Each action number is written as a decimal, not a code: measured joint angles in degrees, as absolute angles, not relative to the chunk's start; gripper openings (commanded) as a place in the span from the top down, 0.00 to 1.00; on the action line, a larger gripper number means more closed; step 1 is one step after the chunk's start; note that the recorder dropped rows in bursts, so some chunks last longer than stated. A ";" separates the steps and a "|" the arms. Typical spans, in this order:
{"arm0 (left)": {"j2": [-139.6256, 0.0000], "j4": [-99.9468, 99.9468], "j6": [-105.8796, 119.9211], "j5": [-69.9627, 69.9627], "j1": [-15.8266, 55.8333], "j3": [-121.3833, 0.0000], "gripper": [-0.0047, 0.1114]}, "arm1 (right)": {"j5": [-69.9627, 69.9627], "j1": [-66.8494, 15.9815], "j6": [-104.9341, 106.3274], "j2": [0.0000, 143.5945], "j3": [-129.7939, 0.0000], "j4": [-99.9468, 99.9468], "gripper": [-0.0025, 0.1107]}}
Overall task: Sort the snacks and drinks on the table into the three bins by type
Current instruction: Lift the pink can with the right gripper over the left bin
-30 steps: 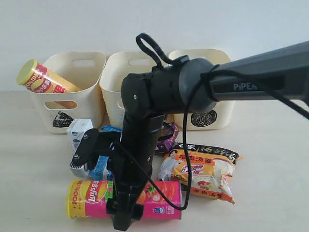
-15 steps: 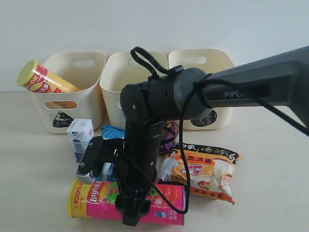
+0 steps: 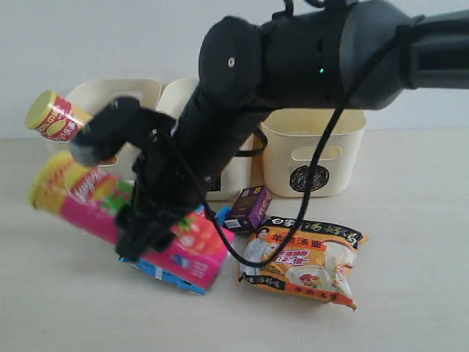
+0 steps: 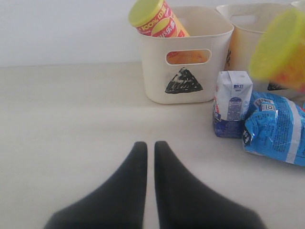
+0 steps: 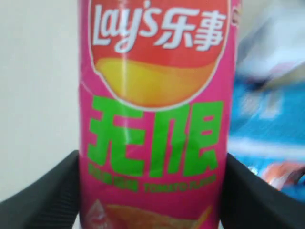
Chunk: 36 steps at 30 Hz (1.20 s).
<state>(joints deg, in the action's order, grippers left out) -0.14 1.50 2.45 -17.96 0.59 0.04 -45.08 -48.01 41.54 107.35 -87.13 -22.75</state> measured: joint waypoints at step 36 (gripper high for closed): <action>-0.14 1.50 2.45 -17.96 0.59 0.04 0.92 | 11.81 -46.20 42.69 152.38 -143.82 -32.65 0.98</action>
